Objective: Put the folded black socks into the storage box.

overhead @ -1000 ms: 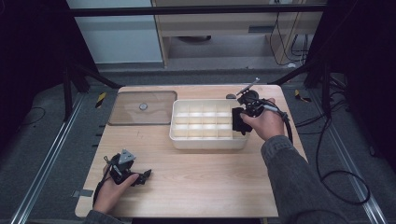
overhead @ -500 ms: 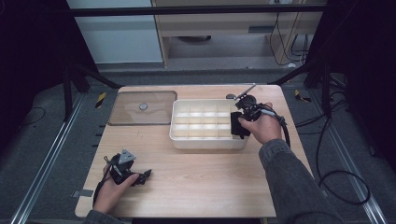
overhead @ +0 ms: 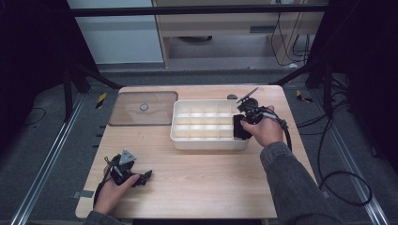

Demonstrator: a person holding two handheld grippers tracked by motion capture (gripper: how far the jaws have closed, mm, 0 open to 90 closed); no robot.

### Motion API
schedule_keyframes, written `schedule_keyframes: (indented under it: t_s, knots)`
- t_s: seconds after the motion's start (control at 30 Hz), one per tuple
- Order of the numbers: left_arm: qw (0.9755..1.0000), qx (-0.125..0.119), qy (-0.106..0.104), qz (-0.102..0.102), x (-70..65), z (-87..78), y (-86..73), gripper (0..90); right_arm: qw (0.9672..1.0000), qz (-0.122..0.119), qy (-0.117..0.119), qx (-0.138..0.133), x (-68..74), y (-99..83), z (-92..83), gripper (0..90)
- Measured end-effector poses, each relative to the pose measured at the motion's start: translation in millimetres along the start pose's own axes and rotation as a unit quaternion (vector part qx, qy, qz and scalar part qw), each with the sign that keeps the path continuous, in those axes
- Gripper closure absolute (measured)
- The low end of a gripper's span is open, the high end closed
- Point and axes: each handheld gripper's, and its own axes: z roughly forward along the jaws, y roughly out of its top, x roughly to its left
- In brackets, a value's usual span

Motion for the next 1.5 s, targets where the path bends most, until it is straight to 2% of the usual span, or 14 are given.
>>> schedule_keyframes:
  t_s: [0.37,0.87,1.5]
  knots:
    - [1.0000,0.000,0.000,0.000,0.0,0.0,0.0,0.0,1.0000,-0.009,-0.002,0.003,5.7,-3.8,6.1,72.2]
    - [1.0000,-0.001,0.000,-0.002,-0.4,0.2,-0.1,0.0,1.0000,-0.002,0.006,0.007,12.7,-9.6,15.9,72.2]
    - [1.0000,-0.001,0.001,-0.001,-0.5,0.6,0.2,0.0,0.9996,0.006,0.012,0.026,18.6,-16.4,25.9,73.2]
